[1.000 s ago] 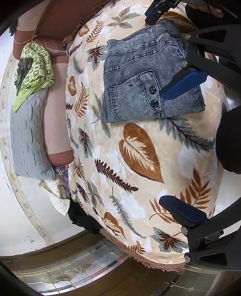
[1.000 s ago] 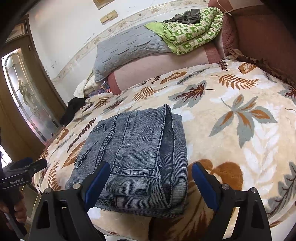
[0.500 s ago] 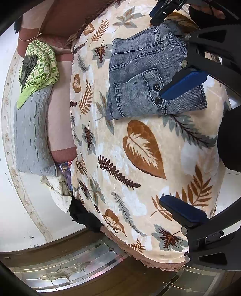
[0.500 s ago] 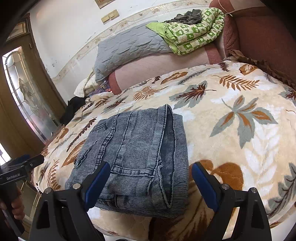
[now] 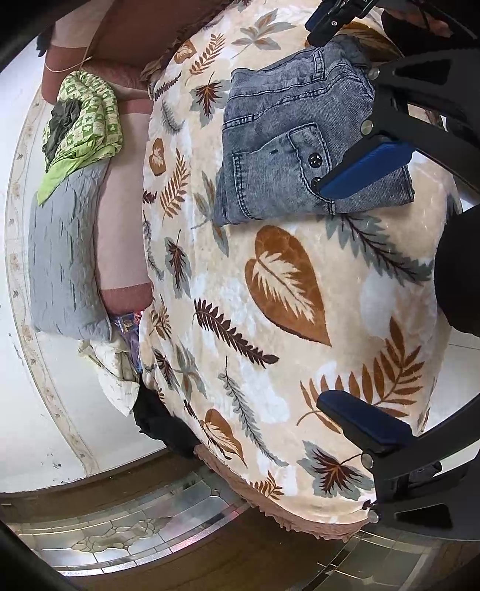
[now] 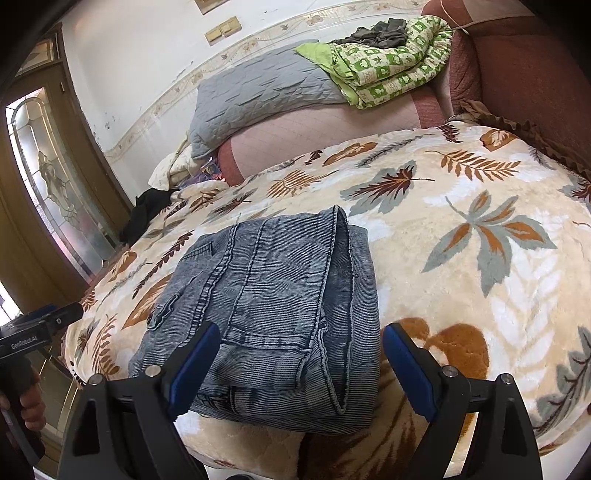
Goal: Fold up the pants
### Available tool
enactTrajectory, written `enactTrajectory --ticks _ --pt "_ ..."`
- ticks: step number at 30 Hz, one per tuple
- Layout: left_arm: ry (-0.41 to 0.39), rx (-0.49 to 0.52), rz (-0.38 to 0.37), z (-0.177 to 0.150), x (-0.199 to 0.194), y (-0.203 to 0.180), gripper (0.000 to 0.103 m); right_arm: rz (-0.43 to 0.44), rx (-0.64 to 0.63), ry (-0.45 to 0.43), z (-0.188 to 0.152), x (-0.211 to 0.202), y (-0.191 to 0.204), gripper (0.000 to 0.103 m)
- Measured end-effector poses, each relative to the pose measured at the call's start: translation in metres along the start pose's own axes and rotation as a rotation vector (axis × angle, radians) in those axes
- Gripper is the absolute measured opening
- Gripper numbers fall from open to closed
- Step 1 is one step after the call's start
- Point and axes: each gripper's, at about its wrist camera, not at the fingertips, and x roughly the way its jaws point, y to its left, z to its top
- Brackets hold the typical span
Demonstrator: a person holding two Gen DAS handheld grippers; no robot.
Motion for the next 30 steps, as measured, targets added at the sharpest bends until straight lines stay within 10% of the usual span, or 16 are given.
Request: enactTrajectory --ticks 7,30 --pt "-0.003 -0.004 -0.010 0.002 0.001 0.001 0.103 0.003 -0.011 0.007 0.000 0.003 0.003 0.092" --pt "0.331 -0.044 -0.334 0.028 0.117 -0.029 0.103 0.181 0.211 0.214 0.045 0.072 -0.064 0.092"
